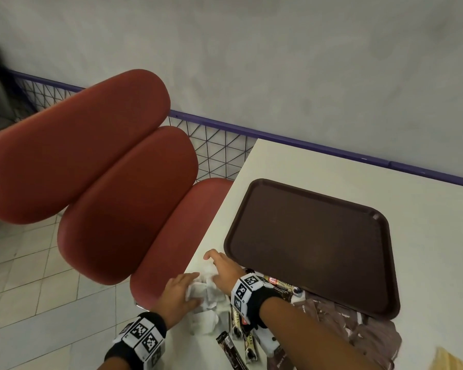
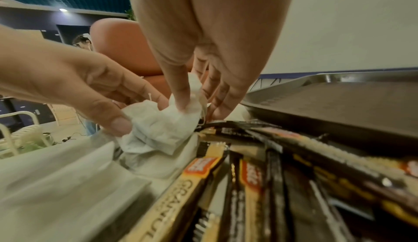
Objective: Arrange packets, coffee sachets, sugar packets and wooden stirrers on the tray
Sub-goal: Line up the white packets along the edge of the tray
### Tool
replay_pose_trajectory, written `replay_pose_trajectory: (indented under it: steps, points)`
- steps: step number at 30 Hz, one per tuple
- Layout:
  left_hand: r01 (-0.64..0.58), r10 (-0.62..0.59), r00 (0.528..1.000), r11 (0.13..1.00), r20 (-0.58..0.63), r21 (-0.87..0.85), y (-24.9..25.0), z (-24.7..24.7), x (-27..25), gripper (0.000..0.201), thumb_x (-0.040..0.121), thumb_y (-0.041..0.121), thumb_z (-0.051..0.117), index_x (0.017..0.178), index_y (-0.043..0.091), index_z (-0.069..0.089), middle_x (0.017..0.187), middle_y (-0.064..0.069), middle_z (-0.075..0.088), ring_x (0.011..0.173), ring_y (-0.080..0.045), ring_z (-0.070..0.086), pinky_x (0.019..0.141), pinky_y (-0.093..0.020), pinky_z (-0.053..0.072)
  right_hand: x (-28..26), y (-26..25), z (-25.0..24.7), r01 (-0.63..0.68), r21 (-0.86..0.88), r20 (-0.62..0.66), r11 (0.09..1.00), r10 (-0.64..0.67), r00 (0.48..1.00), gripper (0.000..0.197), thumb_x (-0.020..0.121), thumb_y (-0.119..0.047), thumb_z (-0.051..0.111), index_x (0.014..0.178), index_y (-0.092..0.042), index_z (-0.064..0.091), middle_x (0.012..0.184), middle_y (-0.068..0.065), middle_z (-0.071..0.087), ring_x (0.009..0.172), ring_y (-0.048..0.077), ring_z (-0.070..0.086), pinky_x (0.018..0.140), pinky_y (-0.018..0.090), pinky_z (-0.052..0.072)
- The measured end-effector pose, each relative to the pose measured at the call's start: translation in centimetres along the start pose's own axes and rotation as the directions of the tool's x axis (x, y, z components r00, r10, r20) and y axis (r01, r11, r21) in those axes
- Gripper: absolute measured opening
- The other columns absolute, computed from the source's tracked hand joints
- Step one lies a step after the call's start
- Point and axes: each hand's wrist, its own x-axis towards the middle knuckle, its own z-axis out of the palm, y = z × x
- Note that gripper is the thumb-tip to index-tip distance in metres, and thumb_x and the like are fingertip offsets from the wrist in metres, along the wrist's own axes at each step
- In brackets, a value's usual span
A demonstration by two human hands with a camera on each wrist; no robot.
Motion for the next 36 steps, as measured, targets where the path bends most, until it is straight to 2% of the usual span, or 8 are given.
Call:
replay_pose_trajectory:
  steps: [4,7,11,16,21,24,32,36]
  points:
    - [0.003,-0.003,1.000,1.000,0.017,0.000,-0.1,0.0,0.3,0.051,0.084,0.029,0.066,0.131,0.024,0.047,0.120,0.003,0.052,0.113,-0.015,0.040,0.088,-0.019,0.030,0.1,0.2,0.0,-0.003,-0.031,-0.012,1.000,0.003,1.000,0.041,0.089,-0.002,0.046,0.128,-0.011,0.048,0.130,0.009,0.045,0.118,0.026,0.049,0.097,0.032,0.040]
    - [-0.013,0.014,0.999,0.999,0.029,-0.050,0.0,-0.2,0.4,0.030,0.080,0.022,0.069,0.105,0.034,0.055,0.107,0.002,0.054,0.104,-0.015,0.051,0.079,-0.015,0.033,-0.1,0.3,-0.3,0.000,-0.014,-0.048,1.000,0.000,0.999,0.034,0.087,0.000,0.045,0.120,-0.006,0.054,0.125,0.013,0.046,0.113,0.029,0.051,0.094,0.033,0.042]
    - [-0.020,0.019,1.000,0.976,-0.005,-0.216,0.5,-0.7,0.3,0.033,0.073,0.007,0.070,0.082,0.035,0.057,0.096,-0.003,0.059,0.086,-0.013,0.057,0.071,-0.013,0.043,-0.9,0.6,-1.1,0.033,0.055,-0.129,0.998,-0.025,0.991,0.030,0.086,0.002,0.045,0.113,-0.005,0.057,0.116,0.014,0.052,0.107,0.029,0.053,0.089,0.030,0.041]
    - [0.084,-0.125,0.992,0.805,-0.029,-0.588,1.6,-1.7,1.3,0.025,0.083,-0.006,0.058,0.085,0.019,0.059,0.098,-0.016,0.057,0.079,-0.019,0.057,0.064,-0.027,0.054,-2.9,1.2,-4.1,0.082,0.145,-0.211,0.986,-0.050,0.976,0.028,0.087,-0.004,0.051,0.115,-0.006,0.056,0.114,0.012,0.056,0.106,0.024,0.055,0.091,0.028,0.042]
    - [0.038,-0.045,0.999,0.691,0.009,-0.722,5.9,-2.9,3.1,0.026,0.090,-0.006,0.045,0.093,0.017,0.057,0.089,-0.005,0.058,0.077,-0.013,0.054,0.063,-0.022,0.047,-5.1,1.6,-7.2,0.102,0.308,-0.225,0.946,-0.032,0.974,0.026,0.085,-0.004,0.056,0.109,-0.010,0.060,0.100,0.003,0.062,0.091,0.012,0.057,0.080,0.020,0.044]
    - [0.045,0.005,0.998,0.614,0.062,-0.788,8.6,-2.8,4.3,0.033,0.091,-0.004,0.042,0.103,0.021,0.059,0.098,-0.009,0.062,0.080,-0.018,0.059,0.067,-0.030,0.052,-5.7,1.9,-8.3,0.116,0.330,-0.203,0.937,-0.049,0.978,0.026,0.083,-0.004,0.060,0.108,-0.011,0.061,0.097,-0.001,0.061,0.088,0.011,0.056,0.079,0.020,0.045]
    - [0.229,0.134,0.951,0.300,0.279,-0.926,13.5,-1.6,5.1,0.031,0.099,0.025,0.035,0.113,0.013,0.059,0.111,-0.017,0.063,0.092,-0.025,0.062,0.068,-0.033,0.055,-6.0,3.2,-9.0,0.098,0.466,-0.314,0.879,0.061,0.948,0.024,0.082,-0.004,0.063,0.098,-0.020,0.058,0.097,0.003,0.065,0.090,0.014,0.060,0.087,0.033,0.049]
    - [0.322,0.211,0.906,0.222,0.368,-0.920,13.6,-1.5,5.1,0.047,0.096,0.043,0.039,0.127,0.010,0.055,0.124,-0.017,0.062,0.107,-0.029,0.061,0.079,-0.038,0.056,-5.9,3.8,-8.5,0.109,0.503,-0.381,0.858,0.106,0.919,0.027,0.081,-0.005,0.064,0.098,-0.022,0.053,0.094,-0.002,0.060,0.081,0.007,0.055,0.078,0.018,0.047]
